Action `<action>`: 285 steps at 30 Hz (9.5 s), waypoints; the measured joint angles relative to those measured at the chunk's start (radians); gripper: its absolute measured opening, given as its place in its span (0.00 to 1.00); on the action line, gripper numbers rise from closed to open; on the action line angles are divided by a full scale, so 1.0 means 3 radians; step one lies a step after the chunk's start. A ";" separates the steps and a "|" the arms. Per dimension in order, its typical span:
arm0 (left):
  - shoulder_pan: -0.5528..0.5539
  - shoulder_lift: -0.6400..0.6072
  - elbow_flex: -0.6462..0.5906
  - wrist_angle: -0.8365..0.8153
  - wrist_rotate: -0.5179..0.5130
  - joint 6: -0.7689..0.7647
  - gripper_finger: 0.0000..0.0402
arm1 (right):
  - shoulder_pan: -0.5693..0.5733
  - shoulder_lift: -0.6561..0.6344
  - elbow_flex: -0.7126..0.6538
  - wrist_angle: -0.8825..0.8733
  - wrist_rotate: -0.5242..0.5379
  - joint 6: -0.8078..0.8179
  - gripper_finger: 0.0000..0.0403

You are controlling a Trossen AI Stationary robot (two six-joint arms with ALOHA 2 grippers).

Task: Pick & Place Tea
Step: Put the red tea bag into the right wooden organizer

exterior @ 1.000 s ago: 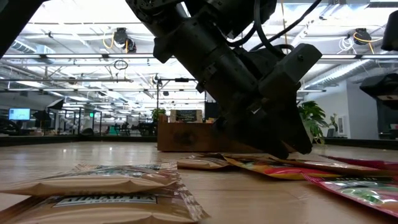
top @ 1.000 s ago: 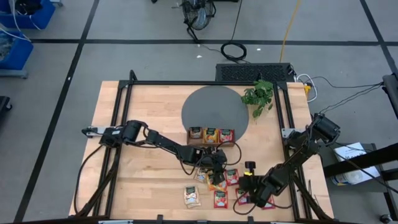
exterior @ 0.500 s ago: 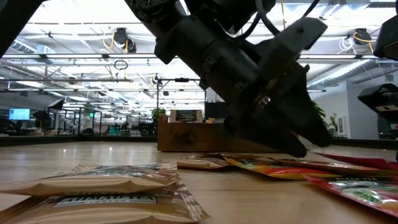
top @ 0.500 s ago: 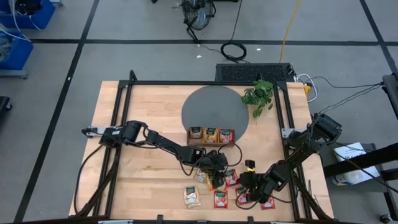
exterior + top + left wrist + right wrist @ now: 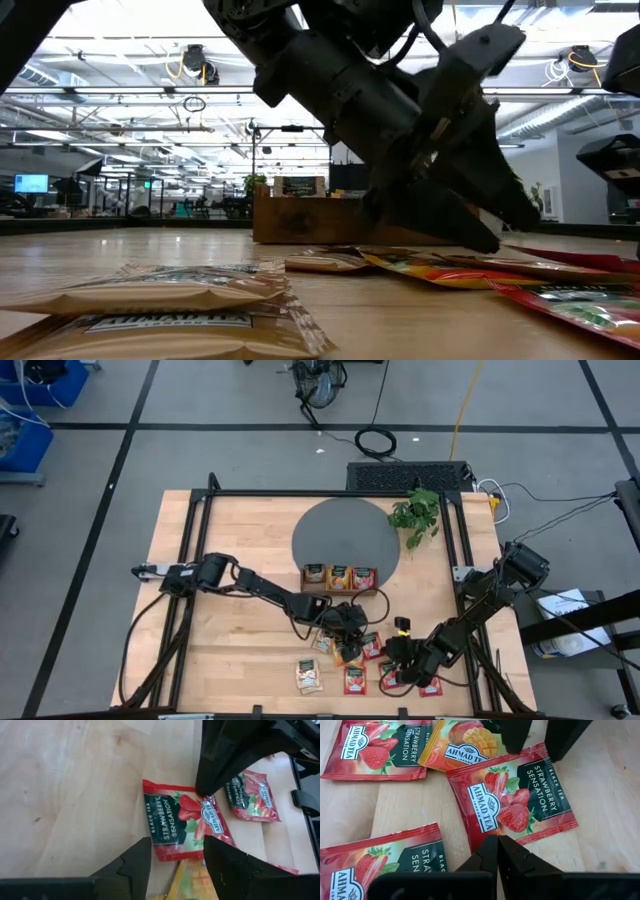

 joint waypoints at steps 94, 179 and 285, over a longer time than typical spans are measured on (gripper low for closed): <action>-0.0166 -0.0197 0.0002 -0.0414 -0.0479 0.0217 0.01 | -0.0010 -0.0376 -0.0065 0.1111 -0.0145 -0.1169 0.02; -0.0022 -0.0158 0.0004 -0.0518 0.0082 0.0445 0.01 | -0.0426 0.0348 -0.0121 0.1603 -0.0375 -0.1250 0.00; -0.0859 -0.0977 0.0016 -0.0666 -0.2196 0.1534 0.54 | -0.0262 -0.0755 -0.0694 0.2945 0.0697 -0.2622 0.00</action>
